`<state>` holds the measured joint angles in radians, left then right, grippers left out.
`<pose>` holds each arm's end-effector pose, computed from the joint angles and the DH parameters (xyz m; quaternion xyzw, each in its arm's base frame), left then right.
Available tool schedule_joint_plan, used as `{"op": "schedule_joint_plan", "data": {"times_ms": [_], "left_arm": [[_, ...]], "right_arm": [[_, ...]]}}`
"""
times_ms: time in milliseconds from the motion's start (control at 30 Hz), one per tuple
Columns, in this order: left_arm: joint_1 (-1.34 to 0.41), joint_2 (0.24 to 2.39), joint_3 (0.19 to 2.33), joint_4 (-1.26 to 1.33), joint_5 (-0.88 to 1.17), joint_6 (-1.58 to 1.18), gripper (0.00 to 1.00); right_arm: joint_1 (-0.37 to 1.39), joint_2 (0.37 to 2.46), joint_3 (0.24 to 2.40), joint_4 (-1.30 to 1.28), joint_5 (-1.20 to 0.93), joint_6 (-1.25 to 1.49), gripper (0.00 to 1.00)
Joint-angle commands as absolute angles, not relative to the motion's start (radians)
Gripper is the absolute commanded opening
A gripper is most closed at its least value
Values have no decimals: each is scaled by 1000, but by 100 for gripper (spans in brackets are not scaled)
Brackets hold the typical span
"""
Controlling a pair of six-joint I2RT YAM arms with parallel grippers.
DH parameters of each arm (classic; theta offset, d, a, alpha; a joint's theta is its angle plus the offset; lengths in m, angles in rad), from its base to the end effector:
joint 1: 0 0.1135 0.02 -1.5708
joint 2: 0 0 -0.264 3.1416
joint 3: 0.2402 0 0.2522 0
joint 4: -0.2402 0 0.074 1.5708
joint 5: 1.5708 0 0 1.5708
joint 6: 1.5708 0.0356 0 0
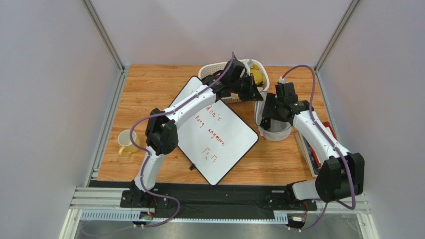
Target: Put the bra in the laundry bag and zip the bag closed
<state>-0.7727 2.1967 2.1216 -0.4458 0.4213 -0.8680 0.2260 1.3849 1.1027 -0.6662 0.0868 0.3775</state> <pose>0.3592 -0.3705 0.3159 0.0644 0.8503 -0.4818 0.2019 0.2804 0.0613 0.2734 0.0852 0.9473 0.0515 0.3044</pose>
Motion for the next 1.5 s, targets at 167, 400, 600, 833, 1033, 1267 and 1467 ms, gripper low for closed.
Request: {"op": "schedule_joint_plan", "data": {"times_ms": [167,400,600,833,1033,1267,1467], "left_arm": [[-779,2134,2180,-443,429,-844,0],[-779,2132,2184,-445,442,-856,0],[-785,2131,2189,-431,462,-884,0],[-793,2117,2187,-425,457,-888,0],[-795,2095,2183,-436,425,-867,0],[-796,2088,2184,-489,361,-808,0],[-796,2086,2184,-503,365,-807,0]], "right_arm": [[195,1348,1106,-644,40,410,29],[163,1407,994,-436,45,439,0],[155,1551,957,-310,26,480,0],[155,1593,1012,-363,31,459,0],[153,1435,1051,-517,43,427,5],[153,1359,1115,-581,92,396,34],[152,1460,1124,-505,38,403,39]]}}
